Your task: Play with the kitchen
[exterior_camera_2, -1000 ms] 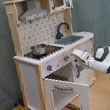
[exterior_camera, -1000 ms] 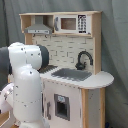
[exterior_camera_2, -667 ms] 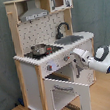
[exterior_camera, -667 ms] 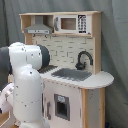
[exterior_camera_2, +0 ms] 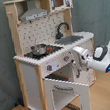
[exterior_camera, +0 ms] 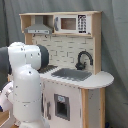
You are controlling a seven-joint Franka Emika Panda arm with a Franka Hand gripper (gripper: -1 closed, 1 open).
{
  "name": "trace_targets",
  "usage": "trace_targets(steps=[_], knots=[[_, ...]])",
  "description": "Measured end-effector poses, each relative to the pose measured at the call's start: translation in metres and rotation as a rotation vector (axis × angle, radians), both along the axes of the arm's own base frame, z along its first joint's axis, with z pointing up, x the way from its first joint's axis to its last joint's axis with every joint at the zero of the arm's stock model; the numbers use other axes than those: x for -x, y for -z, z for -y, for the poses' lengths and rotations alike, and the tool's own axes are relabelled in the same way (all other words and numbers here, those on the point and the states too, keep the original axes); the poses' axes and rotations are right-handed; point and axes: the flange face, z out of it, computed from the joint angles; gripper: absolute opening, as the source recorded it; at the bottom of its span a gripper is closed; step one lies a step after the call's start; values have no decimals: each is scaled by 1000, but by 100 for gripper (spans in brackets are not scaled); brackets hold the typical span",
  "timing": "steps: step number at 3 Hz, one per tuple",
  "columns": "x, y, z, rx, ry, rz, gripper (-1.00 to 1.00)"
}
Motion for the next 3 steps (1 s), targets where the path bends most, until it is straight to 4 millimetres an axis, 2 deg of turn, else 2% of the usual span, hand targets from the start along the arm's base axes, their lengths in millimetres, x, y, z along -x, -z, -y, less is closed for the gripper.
trace_targets(steps=[1, 3], knots=[[-6, 14, -1, -34, -11, -22, 100], [-33, 26, -11, -41, -16, -54, 100]])
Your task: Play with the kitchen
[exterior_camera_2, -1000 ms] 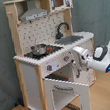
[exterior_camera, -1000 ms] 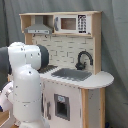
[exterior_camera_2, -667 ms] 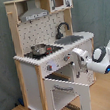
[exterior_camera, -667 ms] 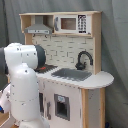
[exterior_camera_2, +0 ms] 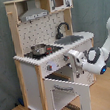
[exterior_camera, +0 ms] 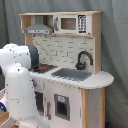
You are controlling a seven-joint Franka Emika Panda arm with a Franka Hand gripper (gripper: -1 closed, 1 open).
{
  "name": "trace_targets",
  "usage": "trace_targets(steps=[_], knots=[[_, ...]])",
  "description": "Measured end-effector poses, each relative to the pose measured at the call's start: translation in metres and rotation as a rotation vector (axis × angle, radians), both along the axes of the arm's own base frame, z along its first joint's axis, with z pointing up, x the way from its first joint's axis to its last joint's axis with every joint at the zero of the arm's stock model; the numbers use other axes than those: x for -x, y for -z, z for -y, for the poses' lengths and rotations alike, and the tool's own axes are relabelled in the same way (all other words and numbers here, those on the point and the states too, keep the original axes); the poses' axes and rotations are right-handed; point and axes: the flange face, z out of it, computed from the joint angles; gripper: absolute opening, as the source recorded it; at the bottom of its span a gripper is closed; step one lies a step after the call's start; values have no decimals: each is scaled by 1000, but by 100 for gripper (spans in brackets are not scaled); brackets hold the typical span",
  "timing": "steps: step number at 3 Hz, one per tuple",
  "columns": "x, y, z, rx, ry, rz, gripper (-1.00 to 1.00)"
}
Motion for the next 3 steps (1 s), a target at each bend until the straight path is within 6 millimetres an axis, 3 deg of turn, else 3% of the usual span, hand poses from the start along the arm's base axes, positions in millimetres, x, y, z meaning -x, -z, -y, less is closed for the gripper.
trace_targets(steps=[1, 2, 3], knots=[[-4, 2, -3, 97, -2, -15, 100], [0, -18, -29, 129, -43, -4, 100], [0, -10, -1, 130, 24, 0, 100]])
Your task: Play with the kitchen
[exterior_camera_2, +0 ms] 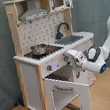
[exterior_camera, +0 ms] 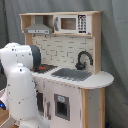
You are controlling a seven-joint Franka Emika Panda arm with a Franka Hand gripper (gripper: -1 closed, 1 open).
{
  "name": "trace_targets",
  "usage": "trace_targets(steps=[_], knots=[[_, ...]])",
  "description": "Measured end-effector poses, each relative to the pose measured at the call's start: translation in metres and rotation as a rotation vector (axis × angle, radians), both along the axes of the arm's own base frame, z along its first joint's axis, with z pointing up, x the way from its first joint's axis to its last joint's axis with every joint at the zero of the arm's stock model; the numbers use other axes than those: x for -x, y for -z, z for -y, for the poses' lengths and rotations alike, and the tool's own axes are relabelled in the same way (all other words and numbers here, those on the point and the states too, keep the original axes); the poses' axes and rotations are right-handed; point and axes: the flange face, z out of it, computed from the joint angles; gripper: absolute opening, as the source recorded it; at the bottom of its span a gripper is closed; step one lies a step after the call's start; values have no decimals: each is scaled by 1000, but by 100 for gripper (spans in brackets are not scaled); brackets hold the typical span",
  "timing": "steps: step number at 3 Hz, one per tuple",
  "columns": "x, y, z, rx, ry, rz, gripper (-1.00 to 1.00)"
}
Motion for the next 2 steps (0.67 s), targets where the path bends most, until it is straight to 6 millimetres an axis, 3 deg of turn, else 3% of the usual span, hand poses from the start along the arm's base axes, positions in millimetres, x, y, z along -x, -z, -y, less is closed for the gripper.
trace_targets(steps=[1, 2], knots=[[0, -4, -6, 6, 20, -5, 100], [0, -4, -6, 7, 20, -5, -100]])
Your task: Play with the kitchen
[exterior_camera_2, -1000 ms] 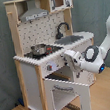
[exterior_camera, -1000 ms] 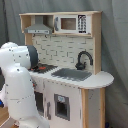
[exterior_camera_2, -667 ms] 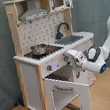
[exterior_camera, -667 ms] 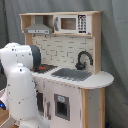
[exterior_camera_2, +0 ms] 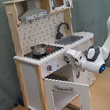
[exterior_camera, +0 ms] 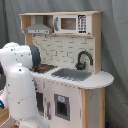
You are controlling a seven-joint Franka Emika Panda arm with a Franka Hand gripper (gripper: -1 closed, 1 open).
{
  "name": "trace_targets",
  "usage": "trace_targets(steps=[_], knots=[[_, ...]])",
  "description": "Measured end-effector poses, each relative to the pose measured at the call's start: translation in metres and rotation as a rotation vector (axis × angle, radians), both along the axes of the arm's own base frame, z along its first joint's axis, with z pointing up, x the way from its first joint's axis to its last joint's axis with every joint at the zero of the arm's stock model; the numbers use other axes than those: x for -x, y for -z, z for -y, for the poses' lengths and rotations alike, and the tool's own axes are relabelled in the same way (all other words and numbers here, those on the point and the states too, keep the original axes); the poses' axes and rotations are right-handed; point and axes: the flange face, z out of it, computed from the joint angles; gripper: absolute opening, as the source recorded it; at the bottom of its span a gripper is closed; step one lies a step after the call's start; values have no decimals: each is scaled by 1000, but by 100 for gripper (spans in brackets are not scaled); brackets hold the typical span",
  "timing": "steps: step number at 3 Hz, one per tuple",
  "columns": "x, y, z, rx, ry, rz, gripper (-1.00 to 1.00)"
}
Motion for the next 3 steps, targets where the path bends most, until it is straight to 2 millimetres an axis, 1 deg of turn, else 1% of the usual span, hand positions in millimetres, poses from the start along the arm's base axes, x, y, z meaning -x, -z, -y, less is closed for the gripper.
trace_targets(steps=[1, 3], knots=[[0, -2, -1, 48, 10, -7, -100], [0, -1, -1, 279, 24, -8, -100]])
